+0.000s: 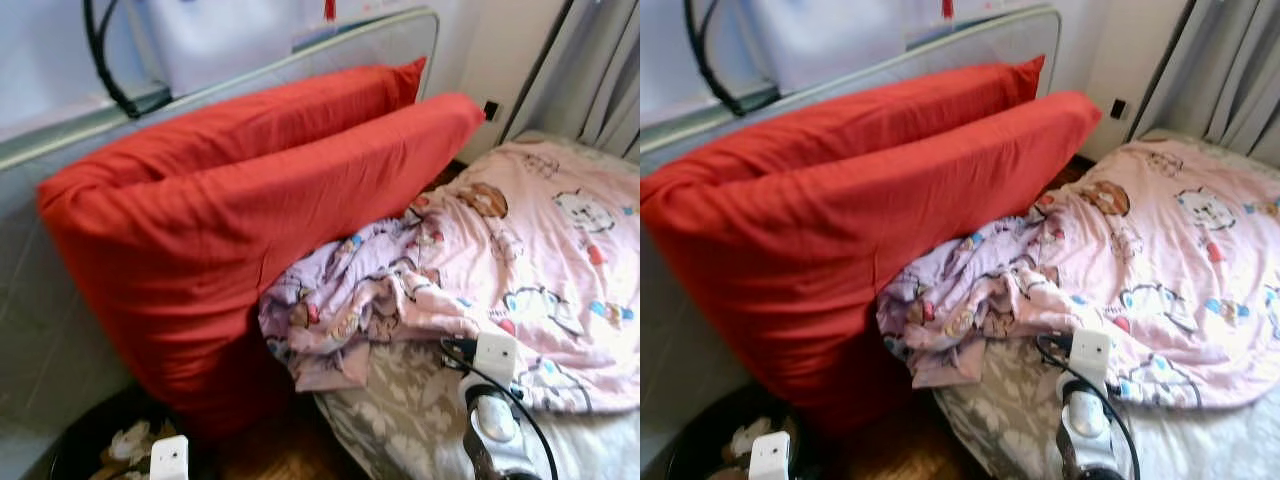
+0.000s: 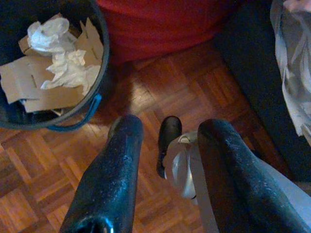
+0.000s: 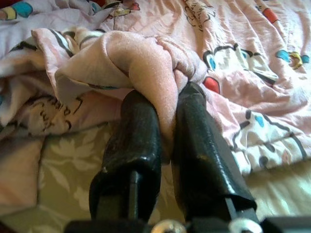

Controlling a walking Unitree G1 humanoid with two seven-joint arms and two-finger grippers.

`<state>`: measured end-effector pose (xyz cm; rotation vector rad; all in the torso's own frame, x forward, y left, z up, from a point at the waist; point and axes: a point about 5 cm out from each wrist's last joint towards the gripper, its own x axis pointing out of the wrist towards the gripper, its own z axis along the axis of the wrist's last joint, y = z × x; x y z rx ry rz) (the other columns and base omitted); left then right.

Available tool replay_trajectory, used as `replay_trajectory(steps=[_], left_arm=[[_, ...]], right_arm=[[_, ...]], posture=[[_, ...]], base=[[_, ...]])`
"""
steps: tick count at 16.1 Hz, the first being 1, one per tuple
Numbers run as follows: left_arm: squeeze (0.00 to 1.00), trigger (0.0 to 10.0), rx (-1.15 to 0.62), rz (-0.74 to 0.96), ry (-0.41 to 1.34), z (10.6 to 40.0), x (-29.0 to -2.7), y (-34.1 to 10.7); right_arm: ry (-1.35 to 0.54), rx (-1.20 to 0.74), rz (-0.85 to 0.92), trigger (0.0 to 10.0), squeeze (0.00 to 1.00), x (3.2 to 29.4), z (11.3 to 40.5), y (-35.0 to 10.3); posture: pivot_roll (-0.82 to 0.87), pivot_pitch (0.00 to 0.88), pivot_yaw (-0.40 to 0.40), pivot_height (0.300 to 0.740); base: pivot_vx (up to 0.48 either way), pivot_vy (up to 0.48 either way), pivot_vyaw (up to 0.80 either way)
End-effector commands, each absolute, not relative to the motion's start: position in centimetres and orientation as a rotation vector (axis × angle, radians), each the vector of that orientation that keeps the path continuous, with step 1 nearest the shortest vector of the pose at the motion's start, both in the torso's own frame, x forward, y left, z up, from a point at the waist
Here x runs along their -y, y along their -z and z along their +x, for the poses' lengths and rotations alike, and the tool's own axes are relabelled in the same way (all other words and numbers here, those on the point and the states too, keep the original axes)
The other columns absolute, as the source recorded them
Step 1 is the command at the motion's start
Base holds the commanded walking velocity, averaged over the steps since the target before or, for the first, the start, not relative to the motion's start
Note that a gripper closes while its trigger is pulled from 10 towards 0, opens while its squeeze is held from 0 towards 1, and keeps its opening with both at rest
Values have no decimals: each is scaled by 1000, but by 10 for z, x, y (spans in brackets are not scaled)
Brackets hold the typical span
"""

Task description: Clean up the room

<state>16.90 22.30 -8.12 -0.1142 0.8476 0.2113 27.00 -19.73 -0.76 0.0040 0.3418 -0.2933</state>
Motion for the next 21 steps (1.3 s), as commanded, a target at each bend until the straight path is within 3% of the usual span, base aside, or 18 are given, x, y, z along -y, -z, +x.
replay_trajectory(steps=[1, 21], left_arm=[[0, 10000, -866, -110, -221, 163, -227, 83], [0, 10000, -864, -94, -203, 159, -230, 84]], right_arm=[[292, -350, 3, 10000, 0, 197, 268, 10], [345, -324, -5, 10000, 0, 210, 270, 4]], posture=[[110, 36, -22, 740], [105, 31, -15, 740]], base=[[-277, 0, 0], [-245, 0, 0]])
